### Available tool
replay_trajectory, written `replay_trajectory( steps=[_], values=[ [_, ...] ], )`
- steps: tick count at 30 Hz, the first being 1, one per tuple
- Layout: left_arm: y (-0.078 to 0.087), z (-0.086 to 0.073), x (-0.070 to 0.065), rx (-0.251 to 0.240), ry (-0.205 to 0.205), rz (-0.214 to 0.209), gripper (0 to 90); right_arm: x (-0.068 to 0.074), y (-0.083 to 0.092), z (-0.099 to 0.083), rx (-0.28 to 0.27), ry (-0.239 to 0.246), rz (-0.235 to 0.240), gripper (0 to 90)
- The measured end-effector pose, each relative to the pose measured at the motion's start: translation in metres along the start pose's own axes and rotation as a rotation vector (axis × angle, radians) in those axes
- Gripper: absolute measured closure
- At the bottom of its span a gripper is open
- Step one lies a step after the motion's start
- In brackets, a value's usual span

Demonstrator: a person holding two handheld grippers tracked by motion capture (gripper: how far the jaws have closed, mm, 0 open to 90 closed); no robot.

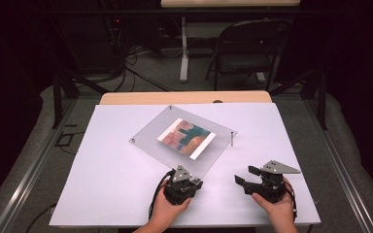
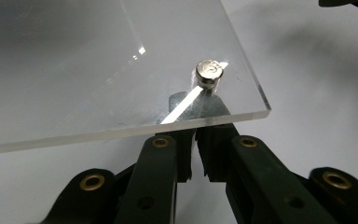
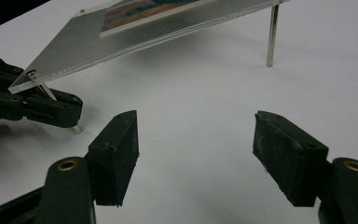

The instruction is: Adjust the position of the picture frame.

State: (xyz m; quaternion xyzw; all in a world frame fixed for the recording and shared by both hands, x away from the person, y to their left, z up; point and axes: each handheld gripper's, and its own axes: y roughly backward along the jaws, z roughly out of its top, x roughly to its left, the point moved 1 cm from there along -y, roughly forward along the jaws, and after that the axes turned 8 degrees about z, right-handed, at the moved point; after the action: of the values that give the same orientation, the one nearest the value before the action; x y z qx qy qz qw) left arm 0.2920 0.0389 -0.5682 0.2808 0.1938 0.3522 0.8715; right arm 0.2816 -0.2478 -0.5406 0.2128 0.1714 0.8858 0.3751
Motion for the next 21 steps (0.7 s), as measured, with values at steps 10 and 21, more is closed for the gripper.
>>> replay_trajectory(
  steps=[10,21],
  values=[
    [0.008,0.001,0.005,0.009,0.029,-0.020,85.1,-0.001,-0.008,0.004,0.023,0.059,-0.021,33.0],
    [0.021,-0.003,0.011,0.006,0.049,-0.007,85.2,-0.011,-0.028,0.022,0.060,0.106,-0.064,45.3]
  ],
)
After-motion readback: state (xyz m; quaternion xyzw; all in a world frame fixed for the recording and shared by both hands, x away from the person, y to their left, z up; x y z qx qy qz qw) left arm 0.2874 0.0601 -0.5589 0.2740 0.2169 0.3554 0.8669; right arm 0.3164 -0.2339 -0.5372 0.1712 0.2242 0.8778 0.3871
